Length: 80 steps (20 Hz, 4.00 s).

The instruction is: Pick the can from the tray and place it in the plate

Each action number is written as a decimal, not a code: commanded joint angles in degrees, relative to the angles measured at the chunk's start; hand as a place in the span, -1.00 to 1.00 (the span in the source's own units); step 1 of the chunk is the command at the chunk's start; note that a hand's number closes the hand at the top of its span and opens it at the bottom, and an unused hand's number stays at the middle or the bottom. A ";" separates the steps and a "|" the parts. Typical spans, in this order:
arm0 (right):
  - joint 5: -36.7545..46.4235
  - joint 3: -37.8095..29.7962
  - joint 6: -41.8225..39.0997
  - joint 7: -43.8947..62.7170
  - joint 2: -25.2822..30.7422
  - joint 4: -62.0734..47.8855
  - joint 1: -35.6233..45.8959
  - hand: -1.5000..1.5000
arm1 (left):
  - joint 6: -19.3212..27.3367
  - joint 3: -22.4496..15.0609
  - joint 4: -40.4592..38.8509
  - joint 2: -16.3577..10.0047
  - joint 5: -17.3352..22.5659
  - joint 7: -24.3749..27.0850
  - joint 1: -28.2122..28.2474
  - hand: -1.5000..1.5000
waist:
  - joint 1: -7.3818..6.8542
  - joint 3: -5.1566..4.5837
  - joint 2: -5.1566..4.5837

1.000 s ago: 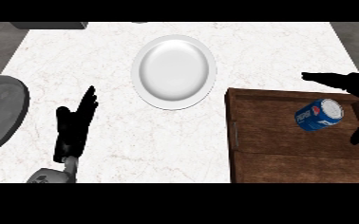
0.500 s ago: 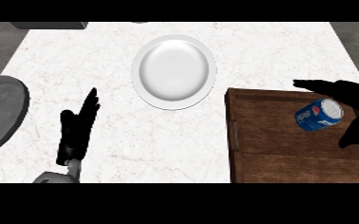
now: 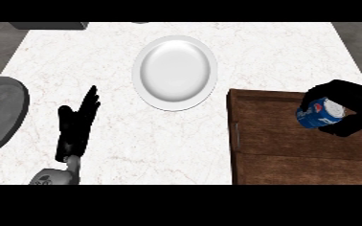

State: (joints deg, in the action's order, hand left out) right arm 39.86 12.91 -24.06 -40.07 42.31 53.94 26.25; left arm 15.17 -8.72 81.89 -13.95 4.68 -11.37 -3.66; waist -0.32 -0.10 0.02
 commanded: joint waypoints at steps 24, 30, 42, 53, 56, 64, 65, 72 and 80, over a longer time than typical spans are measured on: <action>5.11 19.00 33.89 61.69 -42.18 17.01 20.54 1.00 | -2.76 0.40 -1.77 1.80 -2.19 -1.23 -3.80 0.00 | -4.13 0.05 0.12; 5.07 25.56 42.40 80.86 -42.28 14.72 29.85 1.00 | -2.61 -0.19 -0.30 2.06 -2.87 0.91 0.91 0.00 | -2.64 0.03 -0.02; -6.60 23.39 51.58 74.30 -42.31 -12.15 41.01 1.00 | -4.07 3.43 -3.65 1.53 -2.64 1.22 -2.91 0.00 | -2.28 0.03 -0.71; -14.14 18.71 42.64 60.67 -42.31 -29.35 41.32 1.00 | -2.15 -0.22 2.08 4.00 -5.38 -3.48 -1.66 0.00 | -3.67 0.10 -1.18; -17.93 16.44 36.55 57.52 -42.31 -31.77 41.33 1.00 | -2.32 1.09 1.15 3.68 -5.08 -1.91 -2.96 0.00 | -3.74 0.09 -1.44; -18.34 13.36 30.08 44.77 -42.07 -38.90 42.49 -1.00 | -2.40 1.57 0.73 4.00 -5.47 0.33 0.57 0.00 | -2.29 0.11 -0.98; -19.28 13.05 30.40 42.93 -42.30 -36.94 41.39 -1.00 | -2.81 0.44 4.21 3.76 -5.44 -0.93 3.17 0.00 | -2.57 0.14 -0.79; -33.38 -1.94 37.89 29.38 -42.31 -28.36 36.88 -1.00 | -4.05 3.52 0.96 2.68 -3.41 -0.46 1.14 0.00 | -1.18 0.24 -0.82; -39.17 -9.32 28.43 20.71 -40.29 -32.50 35.26 -1.00 | -3.30 4.65 -0.16 2.82 -4.79 -1.69 -1.95 0.00 | -0.95 0.13 -0.58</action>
State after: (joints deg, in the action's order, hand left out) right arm 2.85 6.59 7.42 -15.00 1.53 23.06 62.55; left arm 12.25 -5.82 83.13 -10.28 -0.30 -11.84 -3.08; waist -1.51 0.05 -0.60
